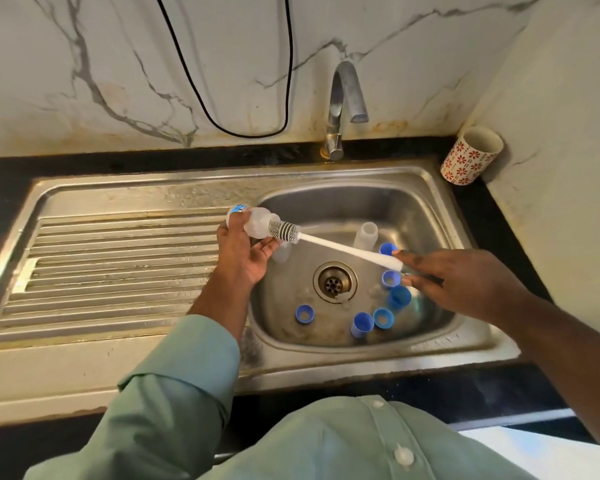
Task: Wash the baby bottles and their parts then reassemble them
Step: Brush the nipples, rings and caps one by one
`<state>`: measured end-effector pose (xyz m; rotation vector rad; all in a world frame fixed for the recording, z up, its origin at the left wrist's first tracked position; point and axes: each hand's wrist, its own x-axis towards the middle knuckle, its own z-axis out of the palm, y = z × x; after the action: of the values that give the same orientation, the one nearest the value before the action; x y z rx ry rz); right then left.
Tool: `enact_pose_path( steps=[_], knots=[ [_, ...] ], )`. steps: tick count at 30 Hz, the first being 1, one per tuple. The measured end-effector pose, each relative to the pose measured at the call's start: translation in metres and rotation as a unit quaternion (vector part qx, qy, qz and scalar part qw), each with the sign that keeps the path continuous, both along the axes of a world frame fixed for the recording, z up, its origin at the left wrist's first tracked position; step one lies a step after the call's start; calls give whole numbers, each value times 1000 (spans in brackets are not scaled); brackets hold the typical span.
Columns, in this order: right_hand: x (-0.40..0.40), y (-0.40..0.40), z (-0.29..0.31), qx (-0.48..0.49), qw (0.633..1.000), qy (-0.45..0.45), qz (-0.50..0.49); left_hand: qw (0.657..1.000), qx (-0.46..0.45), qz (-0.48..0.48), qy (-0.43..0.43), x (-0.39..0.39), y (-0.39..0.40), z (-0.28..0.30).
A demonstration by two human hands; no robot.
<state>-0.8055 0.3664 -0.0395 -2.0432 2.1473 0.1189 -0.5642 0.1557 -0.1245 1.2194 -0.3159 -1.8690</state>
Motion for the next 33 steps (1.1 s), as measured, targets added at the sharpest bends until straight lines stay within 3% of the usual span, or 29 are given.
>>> enact_pose_path(
  steps=[6,13,16,18,19,21,23,26,29,31,33],
  knots=[
    [14,-13,4,3,996,84,4,999,-25,-12,22,-4,9,1],
    [30,-13,-20,-206,974,87,22,996,-40,-77,32,-14,26,6],
    [36,-9,-14,-182,979,90,20,997,-24,-63,41,-17,29,16],
    [38,-6,-12,-33,999,7,-35,998,-32,-52,28,-17,29,19],
    [40,-4,-8,35,990,-103,-93,998,-41,-49,30,-17,30,18],
    [40,1,-4,98,898,-377,-202,995,-58,-55,58,-18,34,19],
    [40,6,-1,116,819,-513,-229,991,-74,-59,94,-19,36,20],
    [43,8,1,71,787,-553,-264,988,-93,-25,120,-25,40,21],
    [54,8,-4,30,770,-552,-320,989,-129,0,75,-31,42,23],
    [57,8,-5,53,790,-526,-310,986,-162,-17,30,-31,43,26],
    [50,6,7,100,833,-476,-263,984,-170,-52,6,-26,45,26]
  ],
)
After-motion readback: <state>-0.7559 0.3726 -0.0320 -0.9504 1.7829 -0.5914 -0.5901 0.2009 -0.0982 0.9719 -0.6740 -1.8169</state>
